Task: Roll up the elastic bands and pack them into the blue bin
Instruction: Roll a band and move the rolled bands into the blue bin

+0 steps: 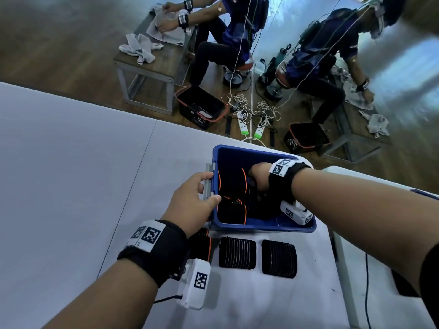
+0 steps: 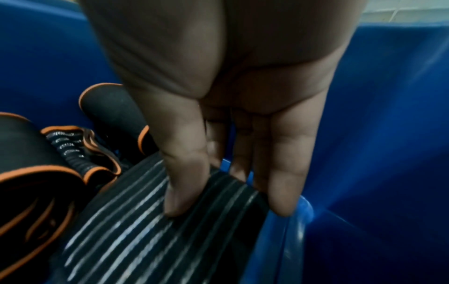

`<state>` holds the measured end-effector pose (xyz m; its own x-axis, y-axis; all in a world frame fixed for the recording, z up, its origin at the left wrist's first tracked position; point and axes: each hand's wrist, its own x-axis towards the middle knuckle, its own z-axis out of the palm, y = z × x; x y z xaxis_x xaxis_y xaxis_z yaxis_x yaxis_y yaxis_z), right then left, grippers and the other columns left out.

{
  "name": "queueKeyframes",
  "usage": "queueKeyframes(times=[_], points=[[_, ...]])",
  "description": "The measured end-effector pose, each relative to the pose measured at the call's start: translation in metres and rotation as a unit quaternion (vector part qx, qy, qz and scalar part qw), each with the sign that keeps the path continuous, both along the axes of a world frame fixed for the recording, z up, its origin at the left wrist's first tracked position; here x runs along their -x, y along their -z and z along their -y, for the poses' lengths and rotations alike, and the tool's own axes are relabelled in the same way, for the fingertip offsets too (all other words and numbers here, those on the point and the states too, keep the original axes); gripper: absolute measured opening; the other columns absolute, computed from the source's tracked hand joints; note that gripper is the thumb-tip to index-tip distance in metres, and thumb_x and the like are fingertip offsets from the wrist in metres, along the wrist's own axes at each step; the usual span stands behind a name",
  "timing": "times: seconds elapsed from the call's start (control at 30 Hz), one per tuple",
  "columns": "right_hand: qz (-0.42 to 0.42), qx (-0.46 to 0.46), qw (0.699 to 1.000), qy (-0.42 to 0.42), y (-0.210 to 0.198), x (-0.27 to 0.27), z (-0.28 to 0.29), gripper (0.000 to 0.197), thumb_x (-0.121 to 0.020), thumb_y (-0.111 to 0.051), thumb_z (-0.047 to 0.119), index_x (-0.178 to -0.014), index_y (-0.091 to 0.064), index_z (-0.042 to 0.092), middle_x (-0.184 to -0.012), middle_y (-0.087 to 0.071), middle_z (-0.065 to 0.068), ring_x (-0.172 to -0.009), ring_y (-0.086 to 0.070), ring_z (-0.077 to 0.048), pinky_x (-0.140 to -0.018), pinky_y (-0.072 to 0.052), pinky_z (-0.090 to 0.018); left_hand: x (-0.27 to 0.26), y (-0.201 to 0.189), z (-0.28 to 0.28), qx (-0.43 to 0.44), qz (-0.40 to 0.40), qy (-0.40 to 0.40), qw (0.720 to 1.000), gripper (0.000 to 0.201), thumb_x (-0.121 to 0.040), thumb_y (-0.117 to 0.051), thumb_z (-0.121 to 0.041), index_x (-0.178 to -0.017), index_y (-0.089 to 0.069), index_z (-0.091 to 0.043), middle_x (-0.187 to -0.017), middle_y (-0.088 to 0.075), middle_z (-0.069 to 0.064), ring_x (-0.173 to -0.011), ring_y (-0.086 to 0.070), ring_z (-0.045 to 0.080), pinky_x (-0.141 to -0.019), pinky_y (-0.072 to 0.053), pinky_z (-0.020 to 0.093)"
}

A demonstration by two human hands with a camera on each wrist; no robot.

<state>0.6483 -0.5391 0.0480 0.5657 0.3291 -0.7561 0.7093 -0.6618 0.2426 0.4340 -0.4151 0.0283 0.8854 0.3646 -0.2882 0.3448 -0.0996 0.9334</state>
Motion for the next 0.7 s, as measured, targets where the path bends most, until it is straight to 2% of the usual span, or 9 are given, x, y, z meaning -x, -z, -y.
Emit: queueKeyframes(times=[0.1,0.2,0.27,0.43,0.5,0.57,0.6,0.63,0.7], points=[[-0.045,0.003,0.999,0.014,0.001,0.001,0.002,0.020,-0.072,-0.085,0.020,-0.082,-0.068,0.016,-0.085,-0.071,-0.001,-0.080,-0.067,-0.022,-0.076,-0.055,-0.034,0.000,-0.001,-0.001,-0.001,0.004,-0.003,1.000,0.050,-0.090,-0.072,-0.024,-0.134,-0.053,-0.038,-0.111,-0.062,-0.006,-0.096,-0.070,0.021,-0.082,-0.062,0.045],[-0.080,0.003,0.996,0.043,0.006,0.005,0.005,0.018,-0.074,-0.083,0.008,-0.074,-0.067,0.015,-0.057,-0.065,0.009,-0.052,-0.061,-0.007,-0.052,-0.051,-0.020,0.001,-0.003,-0.001,0.002,0.007,-0.007,1.000,0.050,-0.091,-0.071,-0.020,-0.135,-0.054,-0.036,-0.108,-0.064,-0.004,-0.091,-0.071,0.019,-0.073,-0.064,0.041],[-0.092,0.002,0.994,0.066,0.007,0.008,0.005,0.021,-0.081,-0.074,-0.001,-0.069,-0.066,0.014,-0.046,-0.063,0.009,-0.037,-0.058,-0.003,-0.040,-0.047,-0.016,0.001,-0.003,-0.001,-0.003,0.010,-0.007,1.000,0.049,-0.090,-0.072,-0.021,-0.134,-0.056,-0.036,-0.108,-0.065,-0.004,-0.091,-0.072,0.019,-0.075,-0.064,0.043],[-0.140,-0.025,0.980,0.138,0.010,0.011,0.011,0.019,-0.088,-0.059,-0.008,-0.080,-0.074,-0.001,-0.067,-0.071,-0.009,-0.059,-0.067,-0.024,-0.048,-0.055,-0.028,0.001,-0.003,-0.001,-0.017,0.007,-0.003,1.000,0.047,-0.090,-0.073,-0.025,-0.133,-0.058,-0.035,-0.109,-0.064,-0.005,-0.096,-0.069,0.016,-0.086,-0.060,0.039],[-0.153,-0.033,0.975,0.160,0.011,0.013,0.014,0.021,-0.088,-0.058,-0.009,-0.075,-0.072,0.000,-0.068,-0.070,-0.013,-0.069,-0.067,-0.031,-0.049,-0.056,-0.029,0.001,-0.002,-0.001,-0.021,0.010,-0.003,1.000,0.045,-0.090,-0.072,-0.025,-0.132,-0.059,-0.033,-0.107,-0.064,-0.006,-0.095,-0.068,0.014,-0.083,-0.059,0.027],[-0.156,-0.042,0.972,0.173,0.010,0.016,0.017,0.022,-0.088,-0.058,-0.011,-0.075,-0.071,0.001,-0.068,-0.069,-0.014,-0.066,-0.067,-0.031,-0.046,-0.055,-0.029,0.001,-0.002,-0.001,-0.023,0.014,0.000,1.000,0.041,-0.091,-0.072,-0.024,-0.129,-0.059,-0.033,-0.103,-0.063,-0.009,-0.092,-0.066,0.008,-0.072,-0.051,0.011],[-0.151,-0.050,0.971,0.178,0.009,0.017,0.019,0.020,-0.088,-0.058,-0.011,-0.078,-0.070,0.001,-0.067,-0.068,-0.014,-0.061,-0.066,-0.028,-0.045,-0.054,-0.029,0.001,-0.004,-0.001,-0.023,0.014,0.000,1.000,0.041,-0.091,-0.072,-0.024,-0.129,-0.059,-0.033,-0.102,-0.062,-0.009,-0.091,-0.065,0.006,-0.070,-0.049,0.009],[-0.144,-0.059,0.971,0.183,0.006,0.018,0.020,0.019,-0.088,-0.057,-0.011,-0.081,-0.069,0.001,-0.068,-0.067,-0.014,-0.056,-0.065,-0.024,-0.044,-0.053,-0.028,0.001,-0.004,0.000,-0.020,0.012,0.000,1.000,0.042,-0.091,-0.072,-0.025,-0.130,-0.059,-0.033,-0.102,-0.062,-0.009,-0.091,-0.065,0.007,-0.073,-0.052,0.013],[-0.131,-0.078,0.971,0.181,-0.001,0.018,0.023,0.017,-0.088,-0.056,-0.010,-0.087,-0.067,0.003,-0.068,-0.065,-0.014,-0.052,-0.060,-0.022,-0.046,-0.050,-0.027,0.000,-0.005,0.001,-0.006,0.006,0.001,1.000,0.046,-0.089,-0.072,-0.029,-0.132,-0.058,-0.034,-0.105,-0.064,-0.004,-0.092,-0.069,0.017,-0.082,-0.060,0.033]])
